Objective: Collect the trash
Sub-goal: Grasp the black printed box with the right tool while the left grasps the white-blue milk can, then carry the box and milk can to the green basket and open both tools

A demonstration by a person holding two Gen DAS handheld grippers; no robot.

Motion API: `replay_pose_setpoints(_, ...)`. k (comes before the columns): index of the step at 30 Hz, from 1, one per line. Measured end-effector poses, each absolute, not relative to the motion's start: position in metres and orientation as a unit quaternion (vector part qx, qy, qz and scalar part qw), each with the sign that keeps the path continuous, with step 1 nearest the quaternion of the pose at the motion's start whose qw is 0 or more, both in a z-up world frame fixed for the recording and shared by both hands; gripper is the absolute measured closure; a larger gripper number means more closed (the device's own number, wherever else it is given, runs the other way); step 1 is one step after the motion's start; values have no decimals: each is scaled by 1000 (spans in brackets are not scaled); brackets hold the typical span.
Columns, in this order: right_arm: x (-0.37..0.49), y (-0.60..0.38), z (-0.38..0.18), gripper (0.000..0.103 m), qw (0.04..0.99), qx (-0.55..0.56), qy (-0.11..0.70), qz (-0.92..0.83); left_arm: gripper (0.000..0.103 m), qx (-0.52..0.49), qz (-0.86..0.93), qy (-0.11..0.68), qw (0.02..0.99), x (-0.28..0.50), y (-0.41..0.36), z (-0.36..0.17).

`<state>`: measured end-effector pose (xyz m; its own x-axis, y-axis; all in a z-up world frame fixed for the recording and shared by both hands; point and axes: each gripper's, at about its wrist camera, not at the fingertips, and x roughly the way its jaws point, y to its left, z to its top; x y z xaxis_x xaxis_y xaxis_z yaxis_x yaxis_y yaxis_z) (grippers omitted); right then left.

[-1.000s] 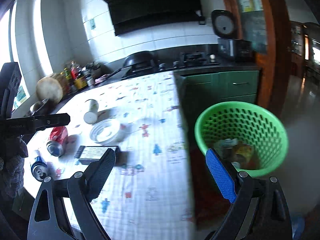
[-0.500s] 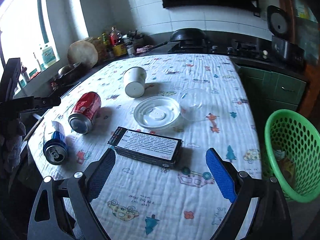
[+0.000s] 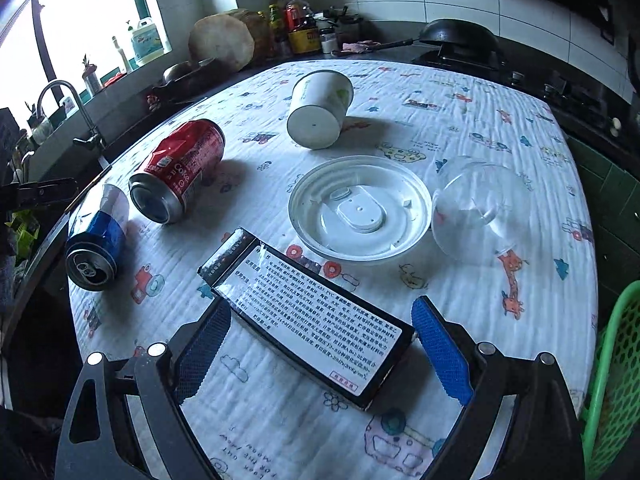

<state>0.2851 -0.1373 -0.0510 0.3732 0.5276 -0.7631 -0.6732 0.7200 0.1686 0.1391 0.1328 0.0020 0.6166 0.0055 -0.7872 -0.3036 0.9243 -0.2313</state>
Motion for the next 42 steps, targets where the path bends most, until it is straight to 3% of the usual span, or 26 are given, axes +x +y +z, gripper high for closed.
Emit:
replay_pose_setpoints(22,255,-104,-48,14,792,-143,433,405,24,-281,117,450,840,139,142,-27)
replay_pose_setpoints(31,266,-76,-55,25,787,-163,436,405,22,-332,124,455,817,151,140,-42)
replay_pose_setpoints(42,265,-75,-53,50,799,-167,428,388,18,-363,119,459,802,159,138,-54)
